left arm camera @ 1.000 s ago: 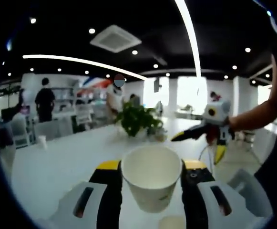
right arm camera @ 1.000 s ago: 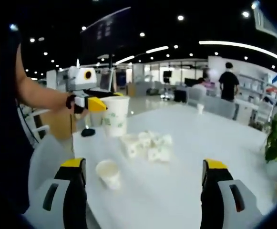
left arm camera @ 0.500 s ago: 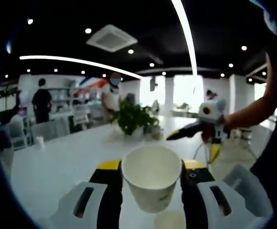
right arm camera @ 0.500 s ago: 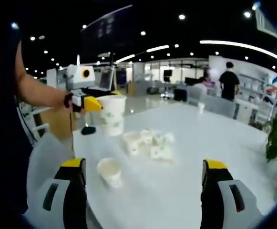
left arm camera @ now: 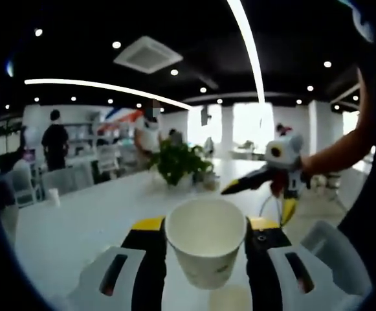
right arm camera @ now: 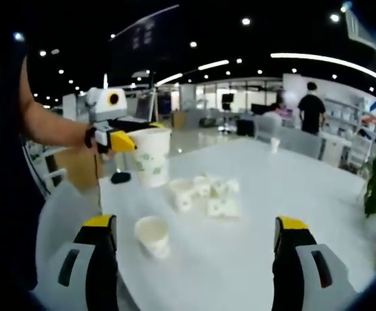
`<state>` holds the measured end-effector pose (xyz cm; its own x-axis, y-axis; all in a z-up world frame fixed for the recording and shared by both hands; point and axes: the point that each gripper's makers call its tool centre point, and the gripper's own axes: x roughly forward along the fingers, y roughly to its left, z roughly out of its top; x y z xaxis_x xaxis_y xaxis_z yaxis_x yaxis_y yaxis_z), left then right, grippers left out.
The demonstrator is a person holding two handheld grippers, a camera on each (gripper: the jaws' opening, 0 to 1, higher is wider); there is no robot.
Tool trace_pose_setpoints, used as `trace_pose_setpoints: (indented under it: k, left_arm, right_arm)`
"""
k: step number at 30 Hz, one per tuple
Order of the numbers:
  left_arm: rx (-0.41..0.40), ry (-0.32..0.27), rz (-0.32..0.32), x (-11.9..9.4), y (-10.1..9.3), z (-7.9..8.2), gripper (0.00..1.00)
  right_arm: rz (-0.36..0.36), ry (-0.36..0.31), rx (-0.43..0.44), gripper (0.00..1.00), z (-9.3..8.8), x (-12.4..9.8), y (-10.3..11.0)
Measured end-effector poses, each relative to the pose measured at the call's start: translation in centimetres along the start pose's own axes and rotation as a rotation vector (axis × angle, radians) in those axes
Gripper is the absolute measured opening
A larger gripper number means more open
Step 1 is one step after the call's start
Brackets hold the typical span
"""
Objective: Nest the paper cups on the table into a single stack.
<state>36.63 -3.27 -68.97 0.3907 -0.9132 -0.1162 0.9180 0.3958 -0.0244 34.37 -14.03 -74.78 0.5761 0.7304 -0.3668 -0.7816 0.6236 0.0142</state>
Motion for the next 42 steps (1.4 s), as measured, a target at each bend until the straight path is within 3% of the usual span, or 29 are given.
trace_pose_setpoints:
  k: [29,42]
  left_arm:
    - [0.032,-0.005,-0.021,0.2,-1.8,-1.5,0.44]
    - [0.026,-0.003,-0.015,0.3,-2.4,-3.5,0.44]
  right_arm:
    - [0.011,0.021,0.023,1.0,-1.3,0.3,1.3]
    - [0.004,0.026,0.032,1.0,-1.9,0.0,1.8]
